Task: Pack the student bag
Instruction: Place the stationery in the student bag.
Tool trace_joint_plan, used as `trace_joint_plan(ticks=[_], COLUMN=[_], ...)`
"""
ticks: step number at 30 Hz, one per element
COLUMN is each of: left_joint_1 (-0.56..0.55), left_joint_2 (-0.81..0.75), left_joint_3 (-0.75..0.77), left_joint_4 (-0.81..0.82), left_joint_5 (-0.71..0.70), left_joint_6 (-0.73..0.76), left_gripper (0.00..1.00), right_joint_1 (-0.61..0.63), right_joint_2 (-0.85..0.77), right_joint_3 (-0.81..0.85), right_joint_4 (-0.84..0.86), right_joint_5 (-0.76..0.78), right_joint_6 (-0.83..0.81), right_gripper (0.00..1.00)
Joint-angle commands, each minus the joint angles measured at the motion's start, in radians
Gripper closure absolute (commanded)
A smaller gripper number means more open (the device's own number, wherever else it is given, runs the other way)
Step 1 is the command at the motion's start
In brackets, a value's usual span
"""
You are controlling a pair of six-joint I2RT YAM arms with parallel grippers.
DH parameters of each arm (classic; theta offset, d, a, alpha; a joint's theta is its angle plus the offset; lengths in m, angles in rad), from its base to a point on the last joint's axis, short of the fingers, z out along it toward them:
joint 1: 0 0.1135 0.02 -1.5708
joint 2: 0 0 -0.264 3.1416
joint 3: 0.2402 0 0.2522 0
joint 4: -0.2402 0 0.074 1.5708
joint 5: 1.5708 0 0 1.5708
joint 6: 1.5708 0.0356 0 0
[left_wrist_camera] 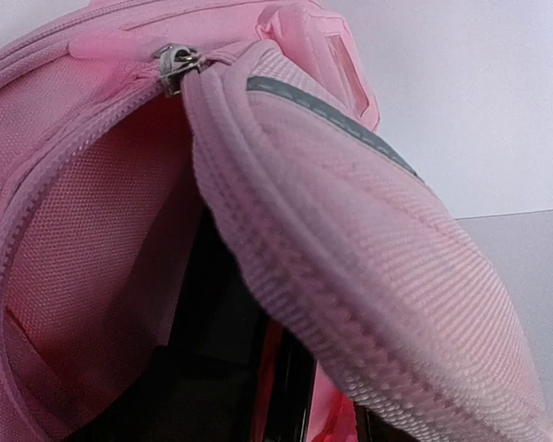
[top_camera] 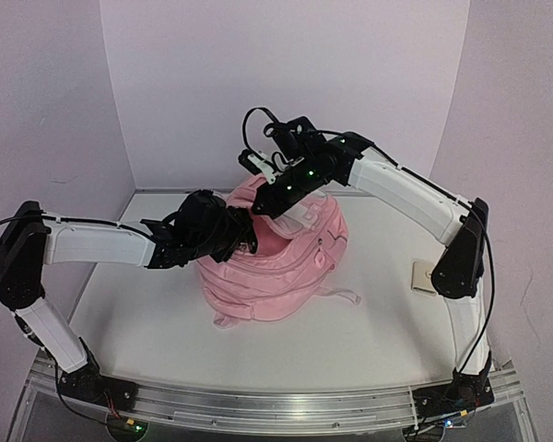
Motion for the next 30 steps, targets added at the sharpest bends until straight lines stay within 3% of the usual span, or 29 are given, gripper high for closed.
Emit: trace_joint_plan(ticks=[1, 11, 14, 19, 24, 28, 30], left_joint_1=[-0.003, -0.024, -0.031, -0.029, -0.011, -0.001, 0.004], left_joint_2=[-0.035, -0.019, -0.019, -0.014, 0.036, 0.105, 0.150], left_joint_3=[0.084, 0.164, 0.133, -0.001, -0.032, -0.065, -0.044], left_joint_4=[-0.196, -0.391, -0.352, -0.060, 0.147, 0.436, 0.512], left_joint_5=[-0.023, -0.043, -0.033, -0.014, 0.004, 0.021, 0.028], left_joint_6=[-0.011, -0.004, -0.013, -0.065, -0.068, -0.036, -0.019], left_gripper=[0.34, 0.45, 0.58, 0.86, 0.90, 0.90, 0.86], right_joint_1=[0.001, 0.002, 0.000, 0.002, 0.001, 0.001, 0.001], right_joint_2=[-0.053, -0.054, -0.053, -0.052, -0.060, -0.061, -0.061], right_joint_3=[0.019, 0.017, 0.018, 0.017, -0.003, -0.003, -0.002], right_joint_4=[0.086, 0.087, 0.087, 0.086, 0.085, 0.085, 0.085], right_joint_5=[-0.026, -0.040, -0.053, -0.085, -0.084, -0.098, -0.101], right_joint_6=[0.000, -0.003, 0.002, 0.015, 0.015, 0.027, 0.028], right_gripper=[1.00, 1.00, 1.00, 1.00, 1.00, 1.00, 1.00])
